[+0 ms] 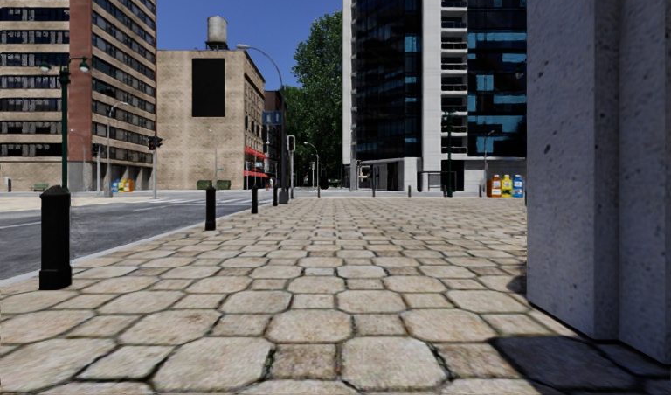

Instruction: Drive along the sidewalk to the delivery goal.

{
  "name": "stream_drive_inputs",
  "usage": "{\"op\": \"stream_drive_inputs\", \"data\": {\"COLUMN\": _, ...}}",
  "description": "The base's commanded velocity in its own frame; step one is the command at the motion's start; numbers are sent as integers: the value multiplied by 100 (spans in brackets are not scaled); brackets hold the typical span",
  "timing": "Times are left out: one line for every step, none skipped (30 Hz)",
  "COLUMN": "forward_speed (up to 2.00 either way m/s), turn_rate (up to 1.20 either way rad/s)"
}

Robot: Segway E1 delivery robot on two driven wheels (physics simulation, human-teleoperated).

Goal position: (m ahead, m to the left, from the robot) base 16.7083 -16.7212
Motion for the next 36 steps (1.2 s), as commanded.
{"op": "stream_drive_inputs", "data": {"forward_speed": 200, "turn_rate": 0}}
{"op": "stream_drive_inputs", "data": {"forward_speed": 200, "turn_rate": 0}}
{"op": "stream_drive_inputs", "data": {"forward_speed": 200, "turn_rate": 0}}
{"op": "stream_drive_inputs", "data": {"forward_speed": 200, "turn_rate": 0}}
{"op": "stream_drive_inputs", "data": {"forward_speed": 200, "turn_rate": 0}}
{"op": "stream_drive_inputs", "data": {"forward_speed": 200, "turn_rate": 0}}
{"op": "stream_drive_inputs", "data": {"forward_speed": 200, "turn_rate": 0}}
{"op": "stream_drive_inputs", "data": {"forward_speed": 200, "turn_rate": -2}}
{"op": "stream_drive_inputs", "data": {"forward_speed": 200, "turn_rate": -2}}
{"op": "stream_drive_inputs", "data": {"forward_speed": 200, "turn_rate": -10}}
{"op": "stream_drive_inputs", "data": {"forward_speed": 200, "turn_rate": -17}}
{"op": "stream_drive_inputs", "data": {"forward_speed": 200, "turn_rate": -23}}
{"op": "stream_drive_inputs", "data": {"forward_speed": 200, "turn_rate": -23}}
{"op": "stream_drive_inputs", "data": {"forward_speed": 200, "turn_rate": -26}}
{"op": "stream_drive_inputs", "data": {"forward_speed": 200, "turn_rate": -31}}
{"op": "stream_drive_inputs", "data": {"forward_speed": 200, "turn_rate": -37}}
{"op": "stream_drive_inputs", "data": {"forward_speed": 200, "turn_rate": -37}}
{"op": "stream_drive_inputs", "data": {"forward_speed": 200, "turn_rate": -43}}
{"op": "stream_drive_inputs", "data": {"forward_speed": 200, "turn_rate": -45}}
{"op": "stream_drive_inputs", "data": {"forward_speed": 200, "turn_rate": -46}}
{"op": "stream_drive_inputs", "data": {"forward_speed": 200, "turn_rate": -46}}
{"op": "stream_drive_inputs", "data": {"forward_speed": 200, "turn_rate": -46}}
{"op": "stream_drive_inputs", "data": {"forward_speed": 200, "turn_rate": -47}}
{"op": "stream_drive_inputs", "data": {"forward_speed": 200, "turn_rate": -47}}
{"op": "stream_drive_inputs", "data": {"forward_speed": 200, "turn_rate": -47}}
{"op": "stream_drive_inputs", "data": {"forward_speed": 200, "turn_rate": -48}}
{"op": "stream_drive_inputs", "data": {"forward_speed": 200, "turn_rate": -48}}
{"op": "stream_drive_inputs", "data": {"forward_speed": 200, "turn_rate": -48}}
{"op": "stream_drive_inputs", "data": {"forward_speed": 200, "turn_rate": -48}}
{"op": "stream_drive_inputs", "data": {"forward_speed": 200, "turn_rate": -48}}
{"op": "stream_drive_inputs", "data": {"forward_speed": 200, "turn_rate": -49}}
{"op": "stream_drive_inputs", "data": {"forward_speed": 200, "turn_rate": -49}}
{"op": "stream_drive_inputs", "data": {"forward_speed": 200, "turn_rate": -49}}
{"op": "stream_drive_inputs", "data": {"forward_speed": 200, "turn_rate": -49}}
{"op": "stream_drive_inputs", "data": {"forward_speed": 200, "turn_rate": -49}}
{"op": "stream_drive_inputs", "data": {"forward_speed": 200, "turn_rate": -49}}
